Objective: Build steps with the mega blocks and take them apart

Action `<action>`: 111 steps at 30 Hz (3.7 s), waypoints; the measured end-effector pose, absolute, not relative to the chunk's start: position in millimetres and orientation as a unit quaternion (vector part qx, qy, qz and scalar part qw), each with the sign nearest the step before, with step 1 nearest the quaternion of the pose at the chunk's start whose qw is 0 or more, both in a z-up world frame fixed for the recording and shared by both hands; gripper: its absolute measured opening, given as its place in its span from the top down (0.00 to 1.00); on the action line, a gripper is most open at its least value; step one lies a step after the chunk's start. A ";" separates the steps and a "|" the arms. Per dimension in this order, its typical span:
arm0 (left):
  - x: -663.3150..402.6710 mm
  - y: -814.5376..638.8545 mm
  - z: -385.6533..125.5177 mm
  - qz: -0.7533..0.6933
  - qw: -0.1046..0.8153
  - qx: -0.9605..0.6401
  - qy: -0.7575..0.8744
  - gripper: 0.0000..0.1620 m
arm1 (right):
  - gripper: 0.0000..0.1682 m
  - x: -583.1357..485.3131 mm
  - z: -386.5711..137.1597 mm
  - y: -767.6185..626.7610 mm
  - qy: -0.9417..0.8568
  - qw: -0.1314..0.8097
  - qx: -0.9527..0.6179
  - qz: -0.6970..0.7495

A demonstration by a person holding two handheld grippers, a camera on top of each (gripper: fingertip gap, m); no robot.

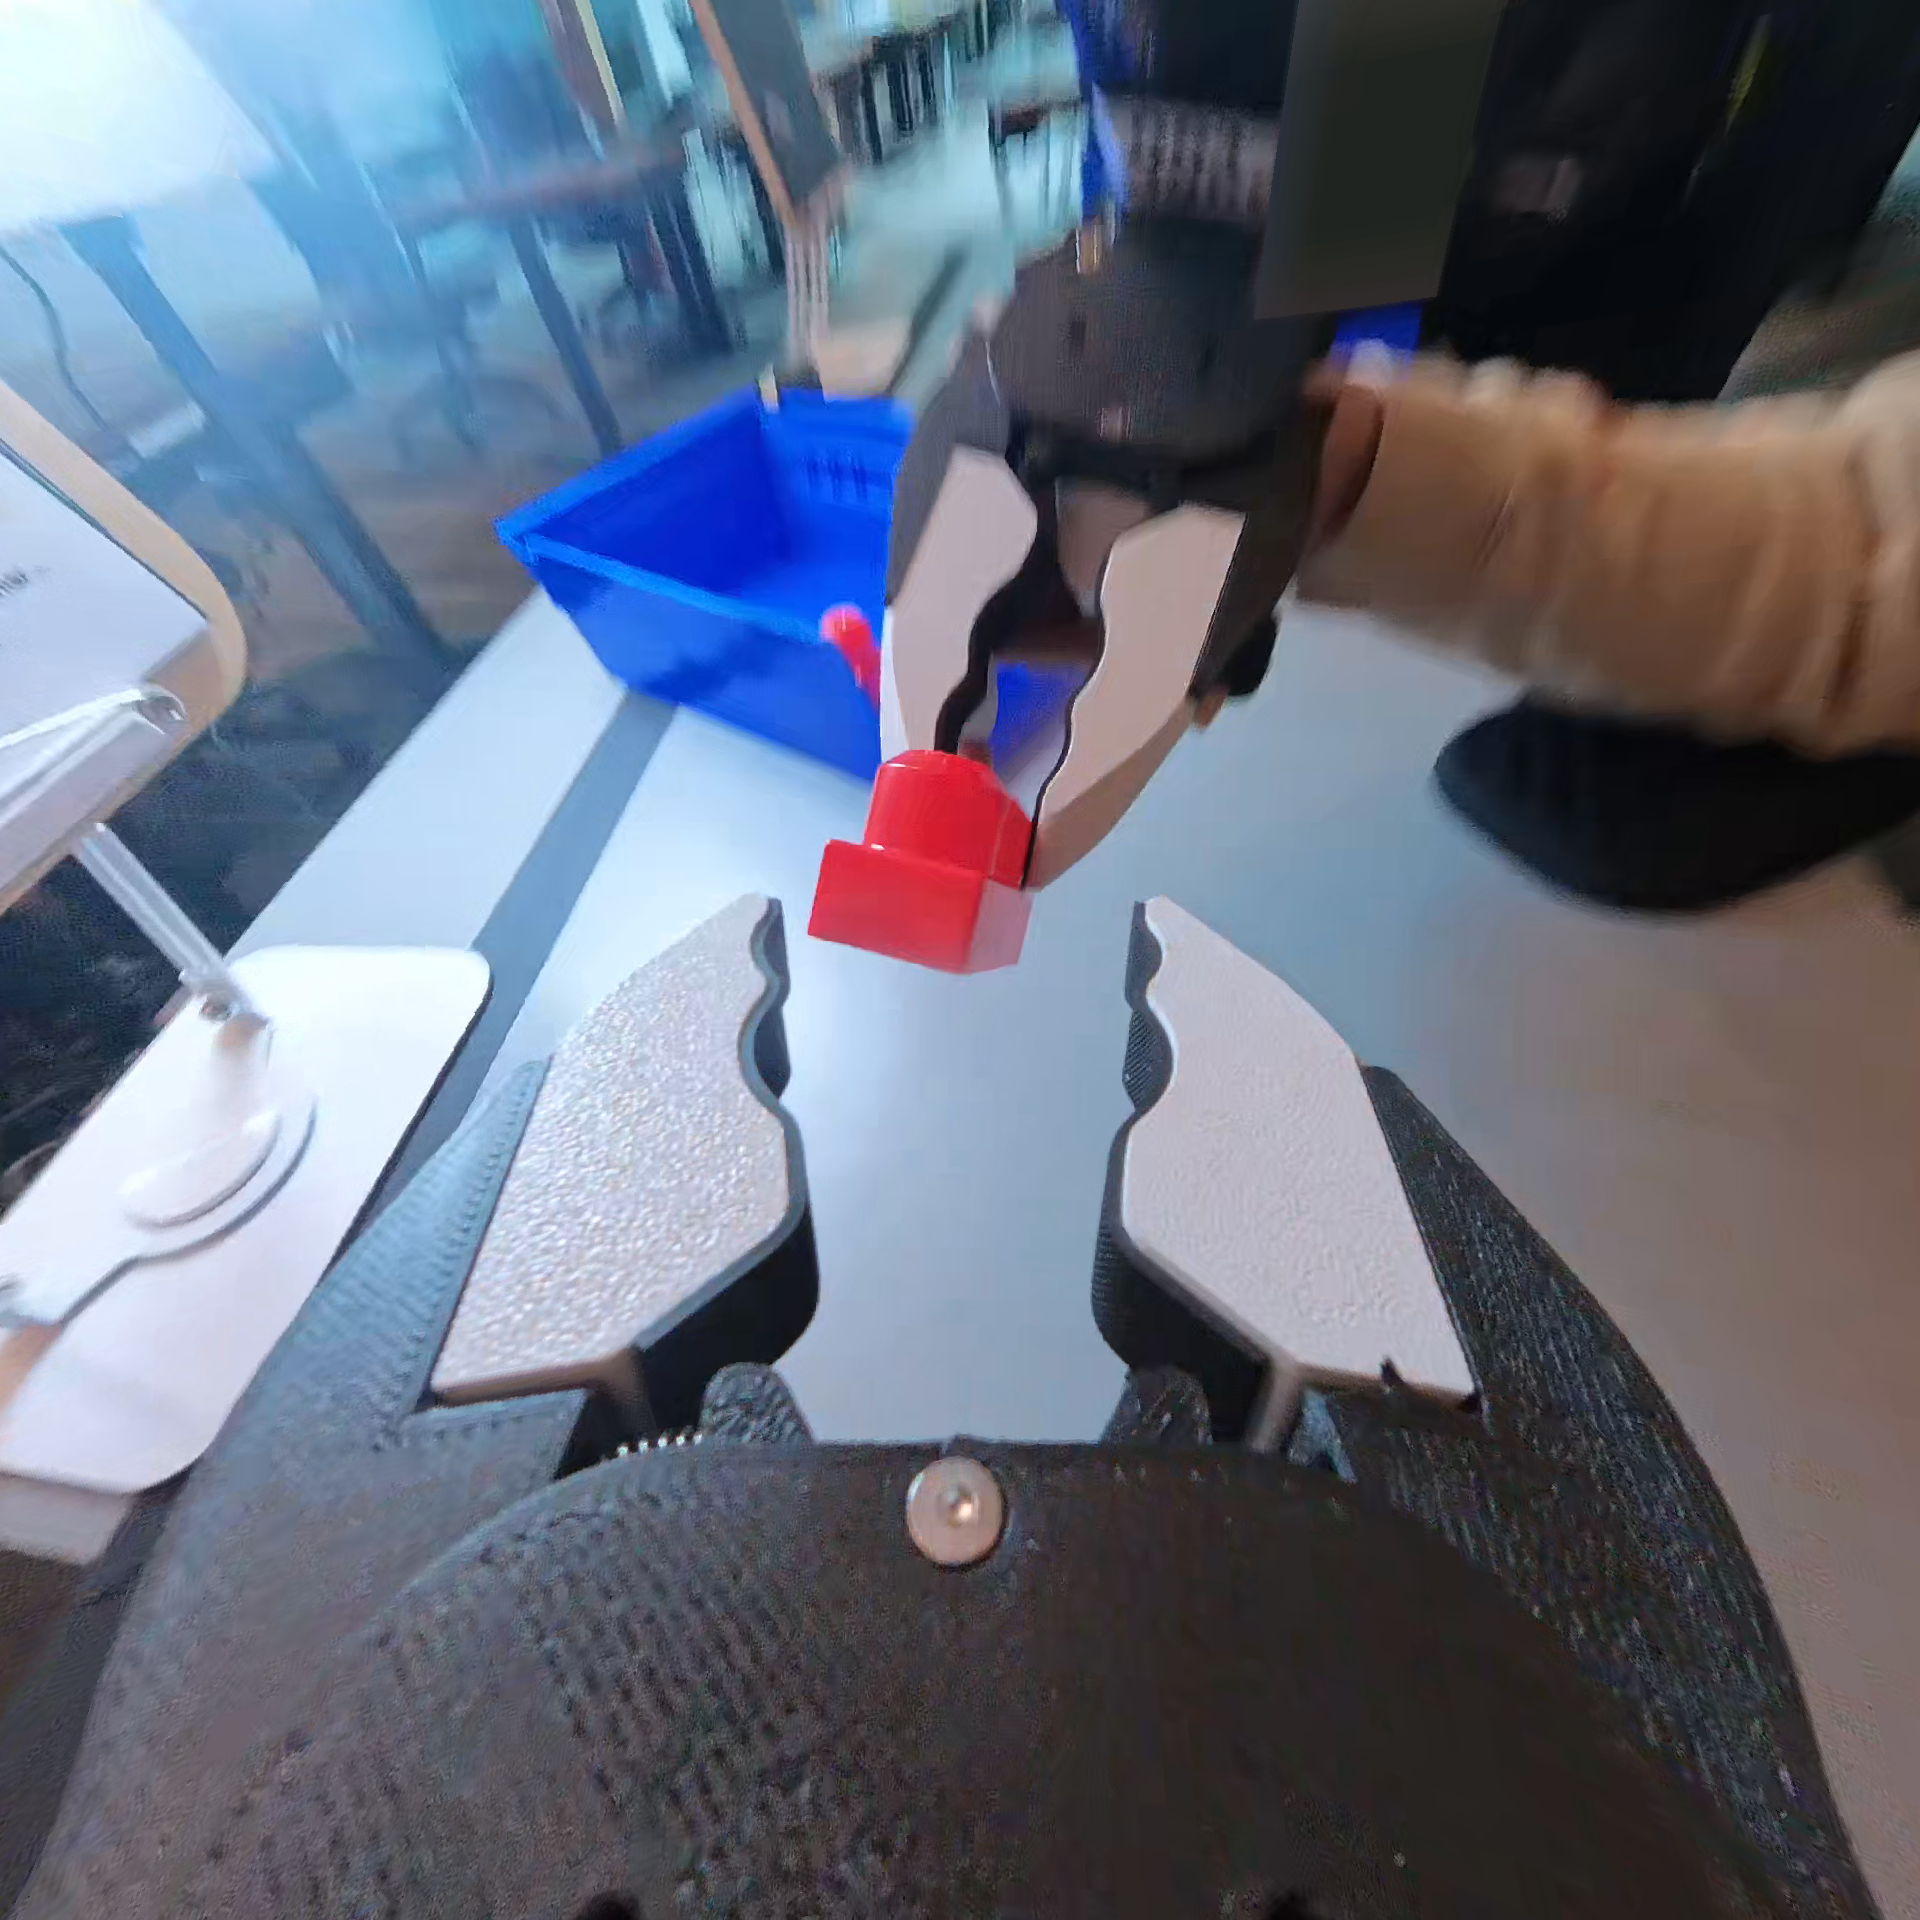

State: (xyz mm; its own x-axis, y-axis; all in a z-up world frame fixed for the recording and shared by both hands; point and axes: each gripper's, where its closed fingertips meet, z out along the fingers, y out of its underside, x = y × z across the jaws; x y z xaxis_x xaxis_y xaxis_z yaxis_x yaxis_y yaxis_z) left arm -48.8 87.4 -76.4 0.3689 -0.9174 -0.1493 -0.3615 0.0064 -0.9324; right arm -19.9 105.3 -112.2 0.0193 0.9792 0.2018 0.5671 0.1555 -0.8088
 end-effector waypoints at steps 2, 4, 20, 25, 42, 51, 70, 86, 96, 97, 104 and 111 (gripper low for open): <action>-45.1 89.7 -105.7 -0.219 0.455 -0.677 0.536 0.60 | 0.83 -25.0 -121.4 97.3 -0.680 0.365 -0.588 0.243; -40.3 91.5 -128.1 -0.193 0.430 -0.687 0.554 0.67 | 0.83 -26.6 -129.9 90.5 -0.701 0.337 -0.585 0.232; -38.6 77.5 -78.5 -0.438 0.541 -0.574 0.432 0.76 | 0.78 -45.6 -80.2 76.2 -0.587 0.426 -0.512 0.460; -40.9 69.6 -80.3 -0.438 0.513 -0.581 0.455 0.77 | 0.78 -40.7 -70.2 71.3 -0.576 0.425 -0.496 0.492; -409.4 119.9 -181.8 0.079 0.334 -0.939 -0.002 0.71 | 0.78 -28.4 -96.9 109.3 -0.552 0.422 -0.559 0.453; -419.3 123.7 -220.3 0.110 0.275 -0.955 -0.011 0.70 | 0.78 -28.3 -101.3 111.4 -0.546 0.411 -0.565 0.463; -404.9 141.3 -170.7 0.146 0.372 -0.915 0.051 0.79 | 0.78 -33.1 -194.2 96.4 -0.633 0.311 -0.590 0.392; -427.8 128.3 -200.3 0.132 0.318 -0.939 0.003 0.73 | 0.71 12.1 -242.0 89.2 -0.737 0.183 -0.624 0.185; -432.9 149.1 -213.0 0.154 0.324 -0.933 0.017 0.73 | 0.72 -8.7 -208.4 91.7 -0.704 0.250 -0.613 0.257; -433.0 149.6 -213.5 0.163 0.320 -0.933 0.030 0.78 | 0.72 -10.2 -206.2 91.8 -0.701 0.255 -0.612 0.263; -444.2 151.4 -224.1 0.215 0.265 -0.938 0.061 0.71 | 0.74 -19.3 -191.2 90.4 -0.680 0.275 -0.604 0.312; -445.4 150.9 -227.9 0.236 0.238 -0.939 0.079 0.77 | 0.77 -23.4 -177.1 92.9 -0.665 0.303 -0.594 0.336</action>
State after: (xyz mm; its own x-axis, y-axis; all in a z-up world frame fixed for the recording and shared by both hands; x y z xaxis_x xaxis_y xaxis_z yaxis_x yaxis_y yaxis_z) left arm -445.4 150.9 -227.9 0.8757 -0.0366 -0.4815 -0.2615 -0.8742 -0.4091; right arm -23.4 92.9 -177.1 -0.1097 0.9940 0.0032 0.5860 0.0673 -0.8075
